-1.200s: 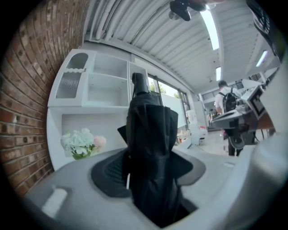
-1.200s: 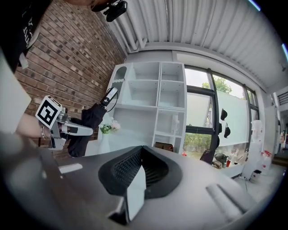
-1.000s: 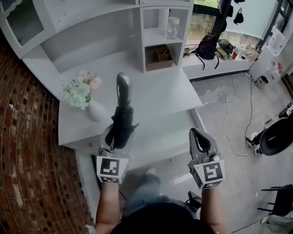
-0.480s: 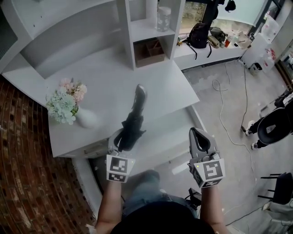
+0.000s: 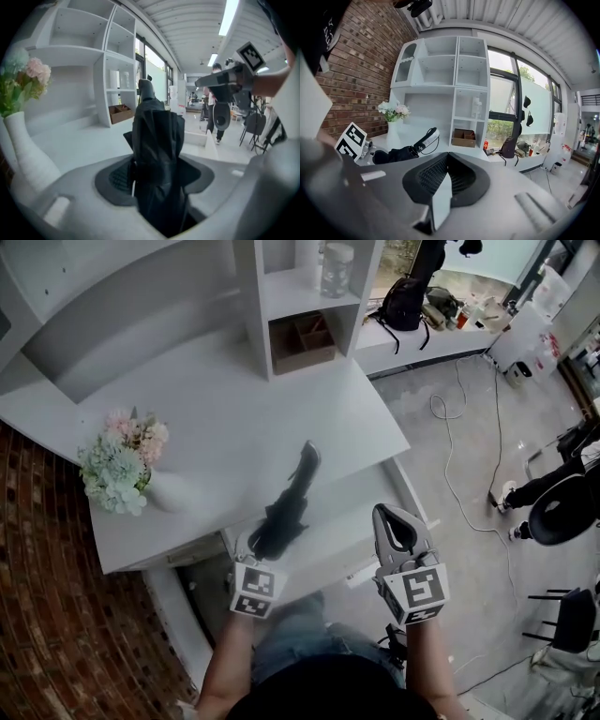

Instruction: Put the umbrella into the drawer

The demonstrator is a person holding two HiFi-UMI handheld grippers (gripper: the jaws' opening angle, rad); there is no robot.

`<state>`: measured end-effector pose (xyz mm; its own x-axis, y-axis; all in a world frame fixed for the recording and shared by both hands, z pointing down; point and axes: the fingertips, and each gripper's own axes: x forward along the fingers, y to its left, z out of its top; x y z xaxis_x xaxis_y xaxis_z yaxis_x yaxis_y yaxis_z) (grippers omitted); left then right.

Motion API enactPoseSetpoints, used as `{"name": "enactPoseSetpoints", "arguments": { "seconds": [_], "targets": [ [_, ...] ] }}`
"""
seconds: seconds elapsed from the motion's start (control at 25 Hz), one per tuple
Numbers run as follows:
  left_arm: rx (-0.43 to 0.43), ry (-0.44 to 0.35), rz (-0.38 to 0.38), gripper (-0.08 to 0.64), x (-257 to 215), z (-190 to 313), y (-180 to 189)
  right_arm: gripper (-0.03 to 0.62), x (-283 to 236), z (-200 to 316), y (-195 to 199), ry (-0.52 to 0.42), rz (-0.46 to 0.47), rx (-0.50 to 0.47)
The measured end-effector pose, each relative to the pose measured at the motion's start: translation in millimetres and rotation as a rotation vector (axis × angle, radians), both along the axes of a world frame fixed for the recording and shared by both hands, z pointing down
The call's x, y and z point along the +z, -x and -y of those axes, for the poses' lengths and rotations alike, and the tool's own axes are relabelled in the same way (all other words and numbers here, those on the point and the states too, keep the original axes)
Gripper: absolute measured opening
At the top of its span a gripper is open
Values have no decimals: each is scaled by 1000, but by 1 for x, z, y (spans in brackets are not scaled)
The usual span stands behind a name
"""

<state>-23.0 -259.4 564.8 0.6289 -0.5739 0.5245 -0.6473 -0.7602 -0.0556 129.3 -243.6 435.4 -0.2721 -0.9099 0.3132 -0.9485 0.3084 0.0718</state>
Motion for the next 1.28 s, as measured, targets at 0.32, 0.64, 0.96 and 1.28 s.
{"name": "enactPoseSetpoints", "arguments": {
  "seconds": [0.32, 0.64, 0.96, 1.28],
  "targets": [
    [37, 98, 42, 239, 44, -8, -1, 3, 16, 13, 7, 44, -8, -2],
    [85, 169, 81, 239, 73, -34, -11, 3, 30, -2, -1, 91, -8, 8],
    [124, 223, 130, 241, 98, -61, -21, 3, 39, -18, -12, 123, -18, -14],
    [119, 325, 220, 242, 134, -65, -22, 3, 36, -28, -35, 117, -28, -13]
  ]
}}
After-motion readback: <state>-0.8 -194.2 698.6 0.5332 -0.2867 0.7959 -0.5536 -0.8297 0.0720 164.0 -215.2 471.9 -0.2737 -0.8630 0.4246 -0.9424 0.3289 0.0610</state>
